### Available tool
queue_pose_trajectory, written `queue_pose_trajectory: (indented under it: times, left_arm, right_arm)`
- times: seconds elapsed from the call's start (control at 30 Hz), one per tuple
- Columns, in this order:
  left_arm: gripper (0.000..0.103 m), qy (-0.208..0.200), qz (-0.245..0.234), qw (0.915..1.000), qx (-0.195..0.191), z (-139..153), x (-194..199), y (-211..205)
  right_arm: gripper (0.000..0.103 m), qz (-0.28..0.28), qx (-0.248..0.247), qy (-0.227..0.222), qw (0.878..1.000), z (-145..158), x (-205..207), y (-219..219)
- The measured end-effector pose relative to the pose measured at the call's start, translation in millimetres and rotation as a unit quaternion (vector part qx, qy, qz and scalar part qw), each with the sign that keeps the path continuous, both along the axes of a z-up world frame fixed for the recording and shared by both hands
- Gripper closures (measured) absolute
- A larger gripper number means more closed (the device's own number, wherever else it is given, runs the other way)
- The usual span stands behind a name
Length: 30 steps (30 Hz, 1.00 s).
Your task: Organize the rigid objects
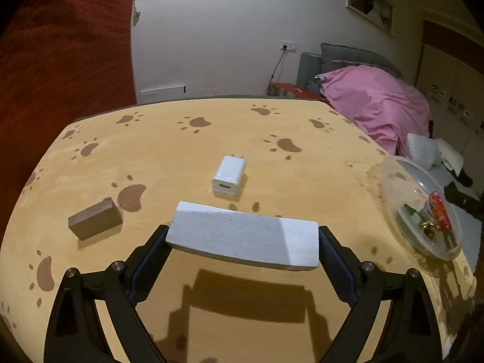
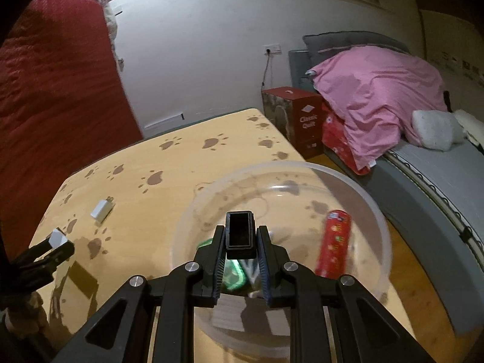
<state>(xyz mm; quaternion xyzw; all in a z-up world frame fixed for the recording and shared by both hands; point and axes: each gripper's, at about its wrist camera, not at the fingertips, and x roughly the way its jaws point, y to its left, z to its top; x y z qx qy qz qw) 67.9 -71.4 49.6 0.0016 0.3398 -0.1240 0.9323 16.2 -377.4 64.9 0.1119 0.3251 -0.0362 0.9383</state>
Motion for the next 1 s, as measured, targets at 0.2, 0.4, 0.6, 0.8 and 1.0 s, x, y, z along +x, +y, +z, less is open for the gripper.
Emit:
queue_pose_trajectory:
  times: [0.2,0.4,0.6,0.8,1.0]
  left_arm:
    - [0.009,-0.004,-0.015,0.9999,0.005,7.8,-5.8,-19.0]
    - [0.009,-0.001,-0.035,0.9994,0.003,11.9,-9.8,-40.4]
    - [0.009,0.000,-0.061,0.9981,0.005,15.0,-11.6,-68.7]
    - [0.009,0.003,-0.097,0.9952,0.007,11.9,-11.7,-105.5]
    - [0.009,-0.008,-0.137,0.9905,0.005,18.2,-12.2,-138.0]
  right_arm:
    - [0.081,-0.011,0.007,0.004,1.000,-5.8,-4.7,-16.1]
    - [0.065,-0.017,0.013,0.003,1.000,-10.0,-10.8,-28.0]
    - [0.050,-0.028,0.023,-0.004,0.999,-12.5,-18.6,-39.5]
    - [0.028,-0.041,0.029,-0.021,0.999,-13.1,-26.0,-46.4]
    - [0.024,-0.045,0.030,-0.034,0.998,-11.0,-30.3,-51.5]
